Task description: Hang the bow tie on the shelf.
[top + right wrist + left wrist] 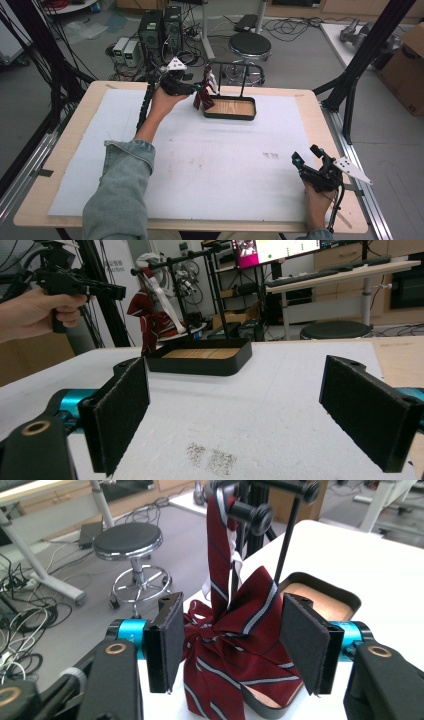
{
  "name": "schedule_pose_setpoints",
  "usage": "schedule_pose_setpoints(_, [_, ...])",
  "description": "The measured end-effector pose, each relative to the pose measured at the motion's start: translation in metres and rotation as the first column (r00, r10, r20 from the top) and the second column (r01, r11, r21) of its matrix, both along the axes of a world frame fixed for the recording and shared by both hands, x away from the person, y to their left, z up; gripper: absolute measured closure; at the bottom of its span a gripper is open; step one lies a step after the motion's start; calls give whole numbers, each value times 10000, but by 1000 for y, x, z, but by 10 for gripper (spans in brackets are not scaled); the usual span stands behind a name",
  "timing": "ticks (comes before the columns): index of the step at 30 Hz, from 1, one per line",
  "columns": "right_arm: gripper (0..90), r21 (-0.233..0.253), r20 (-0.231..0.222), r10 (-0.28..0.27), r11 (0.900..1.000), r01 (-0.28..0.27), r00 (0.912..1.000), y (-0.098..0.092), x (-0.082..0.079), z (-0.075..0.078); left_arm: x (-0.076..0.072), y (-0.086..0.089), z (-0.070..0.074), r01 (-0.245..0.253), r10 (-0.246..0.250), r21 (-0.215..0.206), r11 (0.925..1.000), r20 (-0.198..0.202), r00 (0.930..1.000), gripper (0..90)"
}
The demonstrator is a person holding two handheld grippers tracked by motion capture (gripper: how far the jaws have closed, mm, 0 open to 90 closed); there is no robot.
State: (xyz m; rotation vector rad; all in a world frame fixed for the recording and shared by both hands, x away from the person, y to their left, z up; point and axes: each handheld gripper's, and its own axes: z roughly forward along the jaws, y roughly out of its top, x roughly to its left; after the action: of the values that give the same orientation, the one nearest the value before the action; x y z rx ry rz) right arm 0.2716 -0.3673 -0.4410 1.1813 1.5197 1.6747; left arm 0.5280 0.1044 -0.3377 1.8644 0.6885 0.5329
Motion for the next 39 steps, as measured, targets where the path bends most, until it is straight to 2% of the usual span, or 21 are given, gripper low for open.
schedule_pose_setpoints(5, [118, 10, -21, -16, 10000, 16, 10000, 0, 0, 0, -8, 11, 8, -44, 49, -270, 9996, 186, 9998, 398])
schedule_pose_setpoints(7, [118, -16, -19, -34, 10000, 34, 10000, 0, 0, 0, -13, 21, 13, -190, 205, -540, 9984, 273, 9994, 388])
schedule_pose_setpoints(12, [118, -16, -22, -45, 10000, 45, 10000, 0, 0, 0, -19, 35, 18, -418, 444, -710, 9966, 351, 9984, 361])
schedule_pose_setpoints(14, [118, -40, -12, -65, 10000, 65, 10000, 0, 0, 0, -24, 43, 22, -526, 565, -912, 9944, 402, 9976, 346])
schedule_pose_setpoints(21, [118, -93, -38, -84, 9999, 84, 10000, 1, -1, 0, -38, 55, 30, -563, 630, -1059, 9928, 608, 9962, 312])
schedule_pose_setpoints(27, [118, -111, -1, -120, 9999, 120, 9999, 1, -1, 1, -57, 66, 35, -674, 781, -1295, 9893, 793, 9938, 269])
schedule_pose_setpoints(32, [118, -119, 4, -129, 9998, 129, 9999, 1, -2, 1, -80, 81, 40, -768, 937, -1519, 9854, 1077, 9898, 263])
schedule_pose_setpoints(39, [118, -130, -19, -166, 9998, 165, 9999, 1, -2, 1, -101, 96, 40, -1021, 1220, -1548, 9827, 1252, 9846, 250])
